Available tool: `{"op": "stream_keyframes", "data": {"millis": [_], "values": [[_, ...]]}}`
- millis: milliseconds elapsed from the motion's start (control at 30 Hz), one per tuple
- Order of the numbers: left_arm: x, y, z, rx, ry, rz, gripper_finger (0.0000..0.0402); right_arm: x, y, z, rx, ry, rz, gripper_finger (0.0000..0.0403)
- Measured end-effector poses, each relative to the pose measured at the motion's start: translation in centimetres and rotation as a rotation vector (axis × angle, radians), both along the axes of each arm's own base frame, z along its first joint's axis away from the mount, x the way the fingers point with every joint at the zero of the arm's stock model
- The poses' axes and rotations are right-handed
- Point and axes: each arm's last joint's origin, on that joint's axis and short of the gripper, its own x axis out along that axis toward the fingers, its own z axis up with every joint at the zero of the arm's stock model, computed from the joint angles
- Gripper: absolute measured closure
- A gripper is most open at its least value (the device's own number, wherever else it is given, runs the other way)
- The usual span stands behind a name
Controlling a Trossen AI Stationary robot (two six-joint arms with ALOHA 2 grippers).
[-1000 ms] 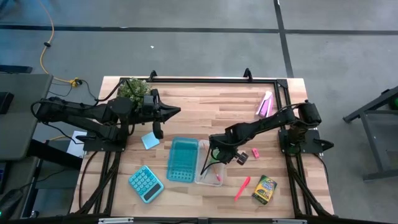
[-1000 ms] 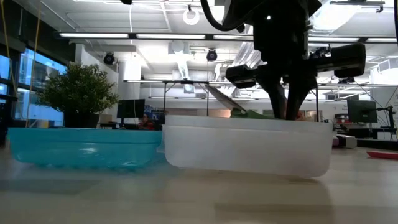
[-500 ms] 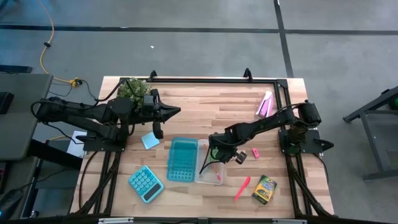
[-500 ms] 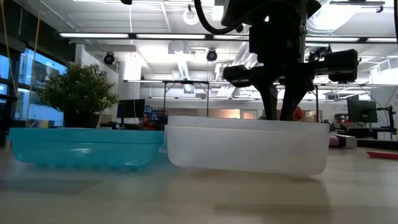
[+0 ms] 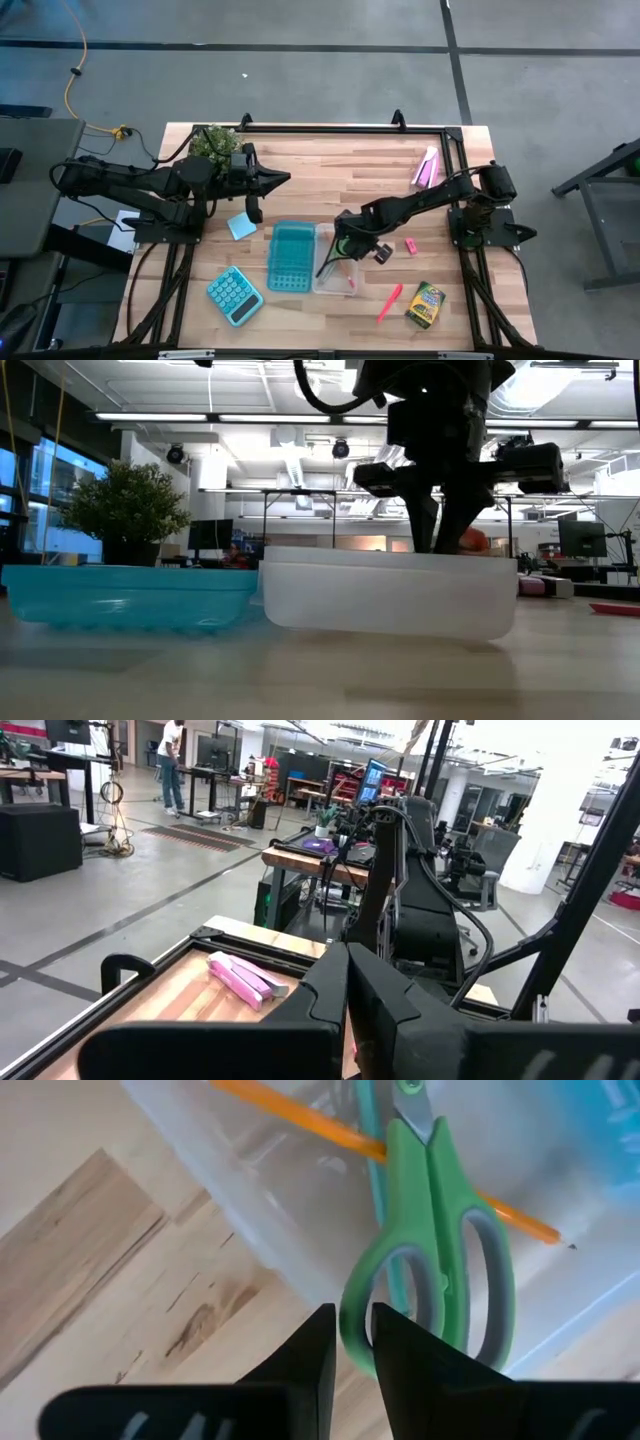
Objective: Pack school essentials
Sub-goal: Put the green scissors into the blue supply box, then put the pink eraser into the blue supply box
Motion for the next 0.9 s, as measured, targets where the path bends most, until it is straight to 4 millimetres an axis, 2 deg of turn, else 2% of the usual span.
{"op": "stream_keyframes", "data": {"millis": [300,500,633,767,900], "values": [[0.0,0.0,0.0,0.000,0.000,0.000,0.0402,0.6,-0.2,0.8,0.015,-0.034,-0.024,0.0336],[0.0,0.0,0.0,0.000,0.000,0.000,0.0401,0.5,-0.4,0.9,0.031,-0.028,-0.091,0.0272],[0.0,0.0,0.0,0.000,0.003,0.000,0.0401,0.1,-0.5,2.1,0.032,-0.003,-0.135,0.0233],[0.0,0.0,-0.1,0.000,0.009,0.000,0.0401,-1.3,-1.4,4.4,0.047,0.041,-0.276,0.0223],[0.0,0.0,-0.1,0.000,0.010,0.000,0.0401,-4.6,-3.4,5.8,0.079,0.055,-0.453,0.0232]]}}
